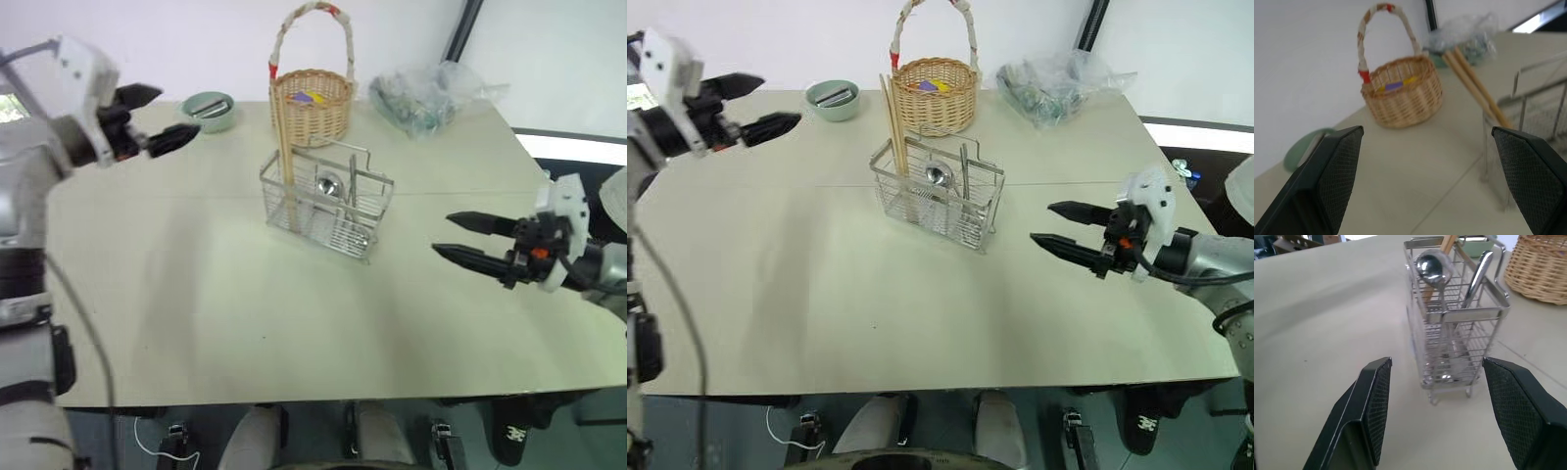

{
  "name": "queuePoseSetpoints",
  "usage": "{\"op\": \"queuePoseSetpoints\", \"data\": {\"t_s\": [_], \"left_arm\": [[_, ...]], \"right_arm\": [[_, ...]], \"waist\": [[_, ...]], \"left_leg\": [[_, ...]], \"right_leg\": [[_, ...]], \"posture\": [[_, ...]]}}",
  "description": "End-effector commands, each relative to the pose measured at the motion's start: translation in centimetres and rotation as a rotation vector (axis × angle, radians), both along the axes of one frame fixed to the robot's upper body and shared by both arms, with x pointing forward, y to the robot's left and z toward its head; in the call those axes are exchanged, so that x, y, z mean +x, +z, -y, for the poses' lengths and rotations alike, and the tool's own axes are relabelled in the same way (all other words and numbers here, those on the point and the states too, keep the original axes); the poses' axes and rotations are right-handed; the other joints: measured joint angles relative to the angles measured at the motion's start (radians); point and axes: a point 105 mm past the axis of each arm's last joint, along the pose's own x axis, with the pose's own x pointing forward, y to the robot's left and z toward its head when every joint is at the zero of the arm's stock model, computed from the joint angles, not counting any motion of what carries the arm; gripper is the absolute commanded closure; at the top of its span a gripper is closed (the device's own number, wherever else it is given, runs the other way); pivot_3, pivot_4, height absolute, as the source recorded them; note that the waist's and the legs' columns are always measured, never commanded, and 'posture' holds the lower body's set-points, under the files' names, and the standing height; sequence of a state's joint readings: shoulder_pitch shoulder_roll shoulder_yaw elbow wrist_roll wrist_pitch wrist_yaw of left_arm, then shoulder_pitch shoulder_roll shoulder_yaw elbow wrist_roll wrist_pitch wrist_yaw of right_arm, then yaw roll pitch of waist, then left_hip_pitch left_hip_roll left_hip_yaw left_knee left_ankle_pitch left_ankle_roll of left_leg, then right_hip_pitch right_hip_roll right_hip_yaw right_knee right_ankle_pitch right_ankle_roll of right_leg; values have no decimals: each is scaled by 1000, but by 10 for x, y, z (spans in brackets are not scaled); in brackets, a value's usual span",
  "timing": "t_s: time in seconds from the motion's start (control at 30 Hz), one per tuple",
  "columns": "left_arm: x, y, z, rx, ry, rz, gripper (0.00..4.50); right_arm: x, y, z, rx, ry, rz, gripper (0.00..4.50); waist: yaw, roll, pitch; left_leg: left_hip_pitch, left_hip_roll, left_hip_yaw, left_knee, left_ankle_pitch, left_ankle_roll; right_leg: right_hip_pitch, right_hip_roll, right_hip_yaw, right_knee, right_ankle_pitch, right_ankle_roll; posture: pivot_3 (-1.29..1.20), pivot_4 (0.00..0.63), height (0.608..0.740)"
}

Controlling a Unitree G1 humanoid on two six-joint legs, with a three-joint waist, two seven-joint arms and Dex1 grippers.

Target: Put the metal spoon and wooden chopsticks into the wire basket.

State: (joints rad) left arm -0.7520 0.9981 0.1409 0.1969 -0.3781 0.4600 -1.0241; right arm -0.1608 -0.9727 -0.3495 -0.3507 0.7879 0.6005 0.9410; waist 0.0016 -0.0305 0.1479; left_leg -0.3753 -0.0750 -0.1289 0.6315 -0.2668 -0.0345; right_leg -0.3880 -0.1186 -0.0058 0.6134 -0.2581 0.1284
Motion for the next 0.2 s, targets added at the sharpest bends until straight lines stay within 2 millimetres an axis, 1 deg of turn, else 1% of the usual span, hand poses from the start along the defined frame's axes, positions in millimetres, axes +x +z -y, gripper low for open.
{"op": "queuePoseSetpoints", "data": {"t_s": [0.03, 0.1, 0.2], "left_arm": [[-18, 1, -8, 139, -40, 20, 71], [-22, -6, -14, 178, -28, 0, 71], [-26, -5, -13, 158, -25, -3, 71]], "right_arm": [[4, 8, -1, -21, 23, 46, 1457], [7, 9, -6, -18, 43, 59, 1457], [10, 10, -14, -1, 64, 73, 1457]], "waist": [[8, 0, 0], [14, 1, 1], [14, 1, 1]], "left_leg": [[0, 0, 0, 0, 0, 0], [0, 1, -1, 0, 0, 0], [-1, 1, -2, 0, 0, 0]], "right_leg": [[0, 0, 0, 0, -1, -2], [-1, -1, 0, 0, -1, -3], [-1, -1, 0, 0, -1, -3]], "posture": [[0, 150, 678], [0, 150, 678], [0, 150, 678]]}}
